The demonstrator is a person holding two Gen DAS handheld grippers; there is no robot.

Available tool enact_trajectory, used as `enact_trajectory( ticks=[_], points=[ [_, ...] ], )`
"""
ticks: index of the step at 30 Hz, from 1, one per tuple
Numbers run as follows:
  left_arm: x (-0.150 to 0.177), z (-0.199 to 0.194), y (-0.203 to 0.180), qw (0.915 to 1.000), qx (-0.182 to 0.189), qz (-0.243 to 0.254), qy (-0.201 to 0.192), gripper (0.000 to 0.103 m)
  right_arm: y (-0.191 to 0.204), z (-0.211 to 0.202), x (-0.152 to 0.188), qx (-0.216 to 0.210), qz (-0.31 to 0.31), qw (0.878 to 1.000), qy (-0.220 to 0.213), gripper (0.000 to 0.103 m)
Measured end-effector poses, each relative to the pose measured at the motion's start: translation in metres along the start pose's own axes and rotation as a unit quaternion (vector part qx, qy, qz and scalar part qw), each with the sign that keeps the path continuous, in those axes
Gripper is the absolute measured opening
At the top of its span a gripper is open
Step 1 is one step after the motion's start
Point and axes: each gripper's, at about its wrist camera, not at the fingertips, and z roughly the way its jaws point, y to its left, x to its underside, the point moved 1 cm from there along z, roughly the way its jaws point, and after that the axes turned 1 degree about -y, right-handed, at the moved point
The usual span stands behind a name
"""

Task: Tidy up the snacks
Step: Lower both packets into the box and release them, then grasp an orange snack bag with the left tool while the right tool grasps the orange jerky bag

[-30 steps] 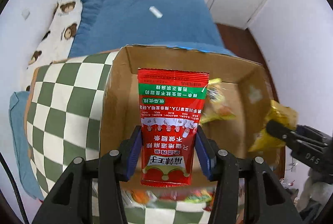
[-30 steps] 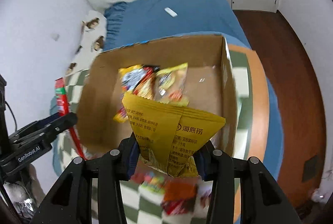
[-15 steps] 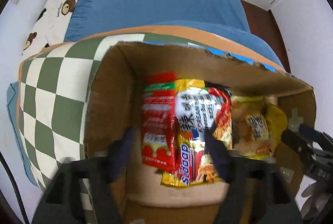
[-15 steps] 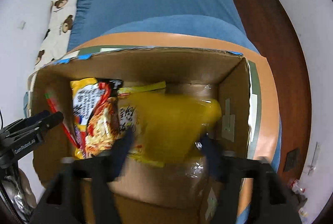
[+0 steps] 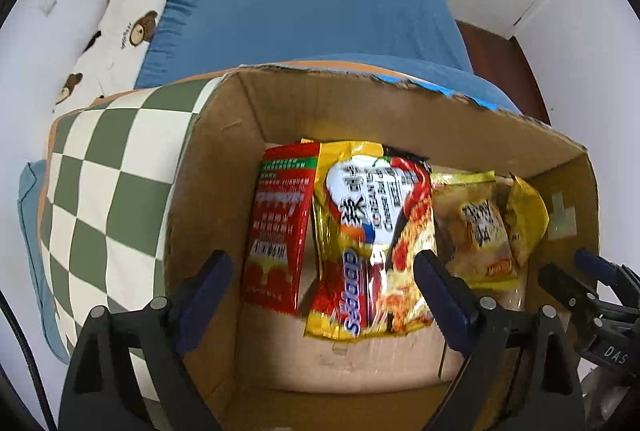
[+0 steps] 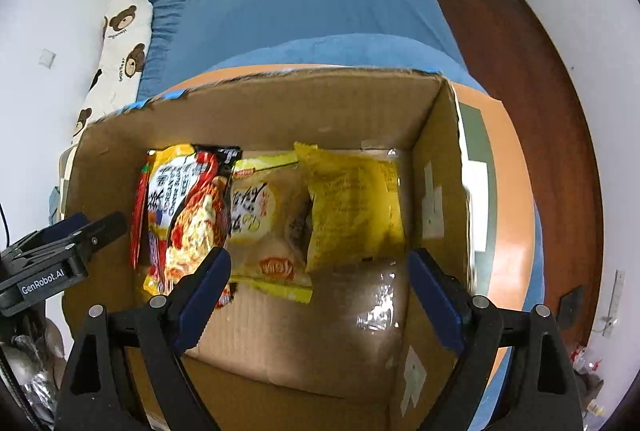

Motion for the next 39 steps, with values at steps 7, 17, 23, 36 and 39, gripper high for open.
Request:
enact_trajectory(
  ticks=[7,17,23,36,39],
  points=[
    [0.041,-0.037,-0.005,0.9983,-0.015,0.009,-0.056,0.093,0.013,-0.025,0.038,-0.005,-0.017,0.999,-0.045,0.092],
    [0.09,-0.102,-0.012,0.9908,-0.016,0.02,-0.133,0.093,0.028,-0.084,0.085,-0.021,-0.045,0.991,-0.124,0.092],
    [0.115,-0.139,-0.014,0.9859,-0.002,0.026,-0.165,0.093,0.034,-0.12,0.121,-0.027,-0.045,0.987,-0.152,0.092],
    [0.201,-0.128,0.03,0.991,-0.024,0.03,-0.129,0.093,0.018,-0.101,0.205,-0.052,0.024,0.992,-0.114,0.078],
    [0.219,-0.09,0.055,0.9963,-0.036,0.018,-0.076,0.093,0.01,-0.063,0.217,-0.048,0.044,0.994,-0.084,0.068]
  ],
)
